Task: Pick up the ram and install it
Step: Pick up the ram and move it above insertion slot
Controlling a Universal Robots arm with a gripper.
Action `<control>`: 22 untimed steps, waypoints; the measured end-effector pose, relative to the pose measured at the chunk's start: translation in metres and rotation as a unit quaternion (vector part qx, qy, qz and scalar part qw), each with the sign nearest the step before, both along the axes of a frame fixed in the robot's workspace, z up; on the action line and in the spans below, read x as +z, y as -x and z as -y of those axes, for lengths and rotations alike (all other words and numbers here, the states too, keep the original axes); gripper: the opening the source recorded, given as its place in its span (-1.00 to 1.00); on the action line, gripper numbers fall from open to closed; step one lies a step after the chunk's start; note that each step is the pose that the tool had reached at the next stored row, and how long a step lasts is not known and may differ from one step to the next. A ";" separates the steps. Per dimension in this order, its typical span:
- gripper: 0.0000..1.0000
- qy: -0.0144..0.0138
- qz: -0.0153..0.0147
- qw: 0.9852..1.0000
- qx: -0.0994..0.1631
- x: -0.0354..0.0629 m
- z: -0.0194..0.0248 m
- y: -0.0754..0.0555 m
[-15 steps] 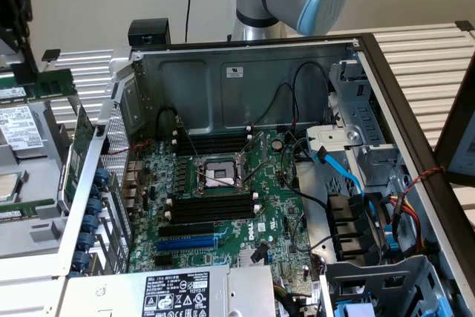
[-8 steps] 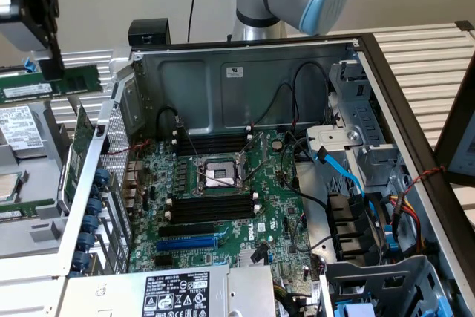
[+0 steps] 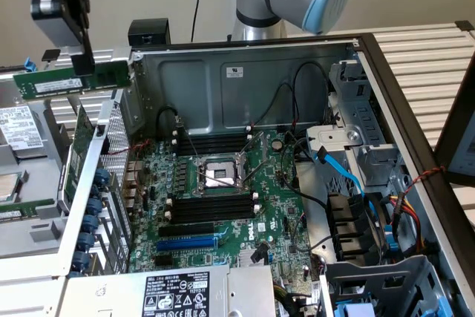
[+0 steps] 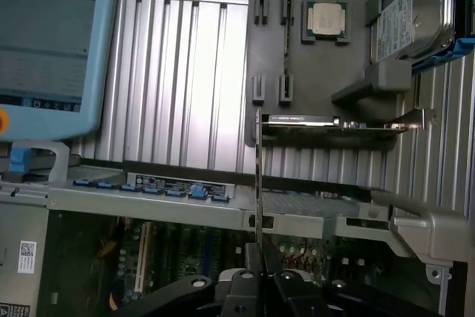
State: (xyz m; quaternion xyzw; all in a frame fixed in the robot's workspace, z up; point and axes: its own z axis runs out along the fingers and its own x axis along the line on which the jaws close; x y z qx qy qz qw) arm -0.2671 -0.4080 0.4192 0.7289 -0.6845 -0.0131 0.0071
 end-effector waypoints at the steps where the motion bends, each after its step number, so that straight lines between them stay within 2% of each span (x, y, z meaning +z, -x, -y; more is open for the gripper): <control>1: -0.76 -0.001 0.000 1.000 0.000 0.0001 0.0001 -0.004; 7: -0.76 -0.007 0.000 1.000 0.000 0.0002 0.0003 -0.032; 9: -0.76 -0.008 0.000 1.000 0.000 0.0002 0.0003 -0.041; 16: -0.76 -0.011 0.000 1.000 0.000 0.0002 0.0003 -0.073; 19: -0.76 -0.011 0.002 1.000 0.000 0.0002 0.0003 -0.086; 22: -0.76 -0.011 0.005 1.000 0.000 0.0001 -0.0003 -0.099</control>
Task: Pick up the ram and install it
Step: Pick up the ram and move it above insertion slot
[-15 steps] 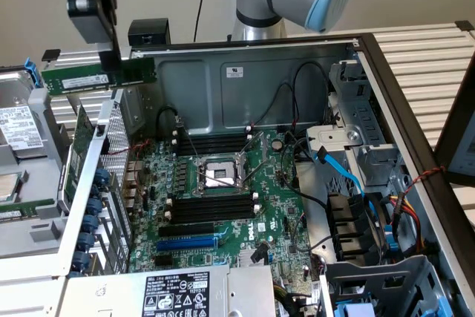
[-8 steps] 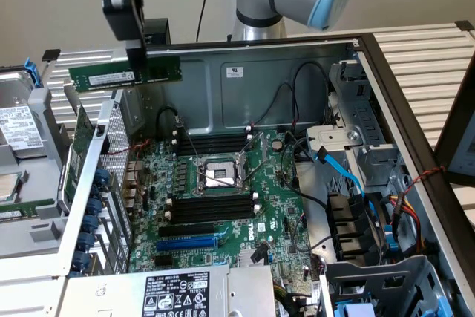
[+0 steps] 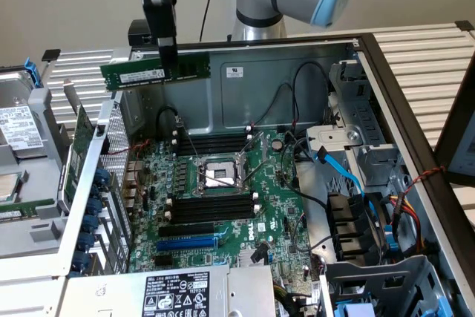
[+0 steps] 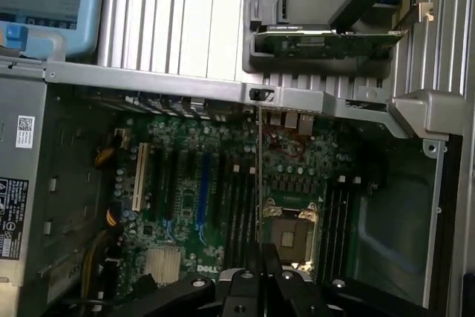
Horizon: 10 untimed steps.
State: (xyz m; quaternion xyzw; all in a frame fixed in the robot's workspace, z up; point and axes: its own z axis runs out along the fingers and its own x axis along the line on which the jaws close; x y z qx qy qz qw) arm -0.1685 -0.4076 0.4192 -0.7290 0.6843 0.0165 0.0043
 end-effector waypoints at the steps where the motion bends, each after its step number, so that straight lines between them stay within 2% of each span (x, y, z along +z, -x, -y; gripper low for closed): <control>1: -0.76 0.000 0.001 1.000 0.000 0.0000 -0.0005 -0.003; 7: -0.76 0.000 0.006 1.000 -0.002 -0.0003 -0.0047 -0.013; 10: -0.76 0.000 0.007 1.000 -0.004 -0.0007 -0.0068 -0.018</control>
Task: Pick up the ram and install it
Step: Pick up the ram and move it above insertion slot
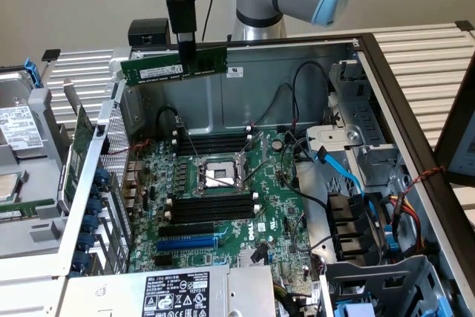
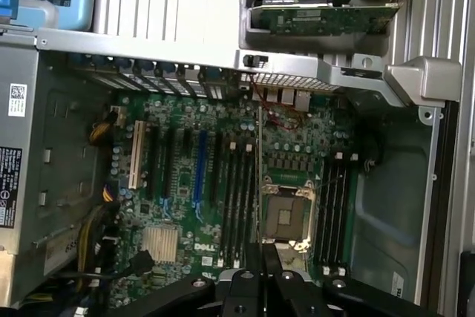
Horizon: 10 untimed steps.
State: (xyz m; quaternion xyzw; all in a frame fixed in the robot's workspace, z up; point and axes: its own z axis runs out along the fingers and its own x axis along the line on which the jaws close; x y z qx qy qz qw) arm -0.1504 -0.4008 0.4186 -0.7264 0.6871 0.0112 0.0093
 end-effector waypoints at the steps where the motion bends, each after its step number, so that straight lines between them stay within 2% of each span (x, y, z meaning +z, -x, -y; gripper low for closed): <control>1: -0.76 0.000 0.000 1.000 0.000 -0.0002 -0.0007 -0.002; 7: -0.76 0.000 0.000 1.000 -0.004 -0.0027 -0.0057 -0.015; 10: -0.76 0.000 0.000 1.000 -0.007 -0.0050 -0.0068 -0.020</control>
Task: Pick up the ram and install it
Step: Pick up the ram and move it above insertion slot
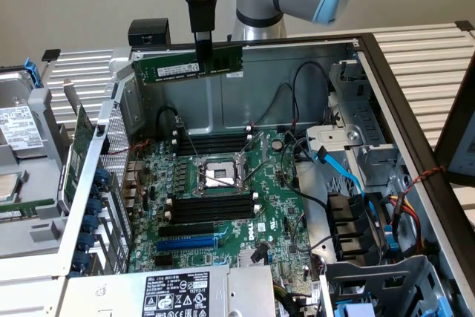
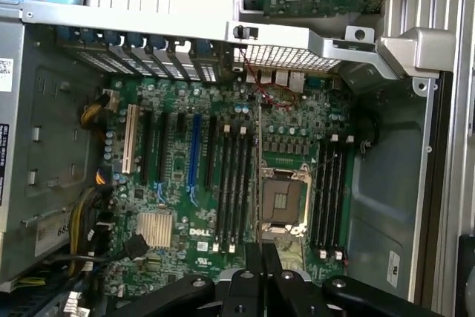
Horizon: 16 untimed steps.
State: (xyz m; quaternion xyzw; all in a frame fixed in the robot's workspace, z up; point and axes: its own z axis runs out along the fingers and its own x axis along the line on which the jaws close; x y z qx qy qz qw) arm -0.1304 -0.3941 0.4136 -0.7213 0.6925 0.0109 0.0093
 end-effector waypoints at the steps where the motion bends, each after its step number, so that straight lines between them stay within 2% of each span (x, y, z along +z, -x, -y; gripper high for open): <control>1: -0.76 0.000 0.000 1.000 -0.002 -0.0011 -0.0001 -0.001; 10: -0.76 0.000 0.000 1.000 -0.020 -0.0078 -0.0031 -0.007; 16: -0.76 0.000 0.000 0.999 -0.039 -0.0110 -0.0033 -0.008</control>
